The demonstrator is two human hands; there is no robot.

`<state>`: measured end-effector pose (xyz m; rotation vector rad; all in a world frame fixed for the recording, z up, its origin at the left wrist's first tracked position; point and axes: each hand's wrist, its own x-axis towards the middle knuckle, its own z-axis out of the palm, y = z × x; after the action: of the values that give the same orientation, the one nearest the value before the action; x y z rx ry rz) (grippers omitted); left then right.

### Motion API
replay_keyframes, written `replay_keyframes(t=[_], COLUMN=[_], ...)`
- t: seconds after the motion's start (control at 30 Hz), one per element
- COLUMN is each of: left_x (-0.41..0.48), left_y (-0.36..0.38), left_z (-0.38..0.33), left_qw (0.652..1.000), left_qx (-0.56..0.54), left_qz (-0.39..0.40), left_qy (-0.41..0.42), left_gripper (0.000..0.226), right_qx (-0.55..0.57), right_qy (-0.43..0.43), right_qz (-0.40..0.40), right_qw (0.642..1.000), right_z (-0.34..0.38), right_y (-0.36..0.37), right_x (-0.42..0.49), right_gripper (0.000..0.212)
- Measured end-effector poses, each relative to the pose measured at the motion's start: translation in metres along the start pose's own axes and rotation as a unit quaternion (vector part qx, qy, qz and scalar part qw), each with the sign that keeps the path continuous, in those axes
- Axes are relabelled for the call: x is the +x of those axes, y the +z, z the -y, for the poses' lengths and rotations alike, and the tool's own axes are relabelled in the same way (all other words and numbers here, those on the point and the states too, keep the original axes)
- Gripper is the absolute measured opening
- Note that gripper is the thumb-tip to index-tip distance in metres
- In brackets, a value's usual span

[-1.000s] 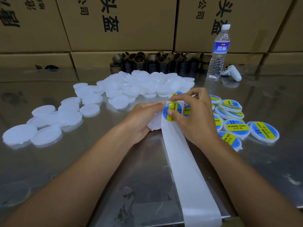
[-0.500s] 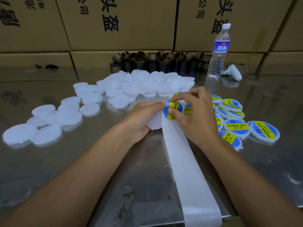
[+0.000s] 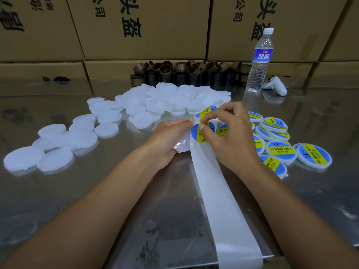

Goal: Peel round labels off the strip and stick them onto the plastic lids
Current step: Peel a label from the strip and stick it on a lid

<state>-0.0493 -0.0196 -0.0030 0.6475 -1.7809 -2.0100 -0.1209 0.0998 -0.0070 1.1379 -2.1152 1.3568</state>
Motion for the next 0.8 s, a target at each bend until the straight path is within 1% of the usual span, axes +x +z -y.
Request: replay_keyframes(t=[0.03, 0.1, 0.2, 0.3, 0.37, 0.43, 0.53, 0.57, 0.63, 0.73, 0.8], left_x=[0.001, 0.001, 0.001, 0.001, 0.001, 0.001, 0.001, 0.001, 0.002, 0.003, 0.003], left_y=[-0.001, -0.001, 0.000, 0.001, 0.001, 0.001, 0.001, 0.001, 0.001, -0.001, -0.002], left_z=[0.001, 0.001, 0.002, 0.002, 0.002, 0.002, 0.002, 0.002, 0.002, 0.003, 0.003], left_qw=[1.000, 1.000, 0.999, 0.999, 0.999, 0.999, 0.998, 0.998, 0.997, 0.997, 0.997], left_qx=[0.007, 0.026, 0.030, 0.031, 0.033, 0.035, 0.034, 0.031, 0.028, 0.026, 0.013], left_qz=[-0.002, -0.004, -0.008, -0.025, -0.035, -0.040, -0.053, -0.059, -0.069, -0.074, -0.080], left_qy=[0.004, 0.010, 0.015, 0.016, 0.015, 0.014, 0.016, 0.016, 0.016, 0.016, 0.020], left_gripper=[0.028, 0.024, 0.026, 0.025, 0.020, 0.018, 0.015, 0.013, 0.009, 0.004, 0.005], right_qx=[0.011, 0.044, 0.107, 0.159, 0.190, 0.228, 0.268, 0.281, 0.301, 0.296, 0.278], right_qy=[0.008, 0.042, 0.091, 0.132, 0.158, 0.174, 0.139, 0.119, 0.085, 0.079, 0.091], right_qz=[-0.004, -0.006, -0.005, -0.030, -0.059, -0.099, -0.142, -0.136, -0.092, -0.004, 0.025], right_qw=[1.000, 0.998, 0.990, 0.978, 0.967, 0.953, 0.943, 0.942, 0.945, 0.952, 0.956], right_z=[0.002, 0.005, 0.008, 0.009, 0.007, 0.005, 0.009, 0.011, 0.014, 0.015, 0.014], right_y=[0.000, 0.000, 0.000, -0.001, -0.002, -0.004, -0.009, -0.010, -0.010, -0.006, -0.003], right_x=[0.000, 0.001, 0.003, 0.006, 0.009, 0.011, 0.012, 0.011, 0.009, 0.006, 0.005], right_gripper=[0.004, 0.019, 0.037, 0.047, 0.050, 0.049, 0.037, 0.030, 0.023, 0.025, 0.026])
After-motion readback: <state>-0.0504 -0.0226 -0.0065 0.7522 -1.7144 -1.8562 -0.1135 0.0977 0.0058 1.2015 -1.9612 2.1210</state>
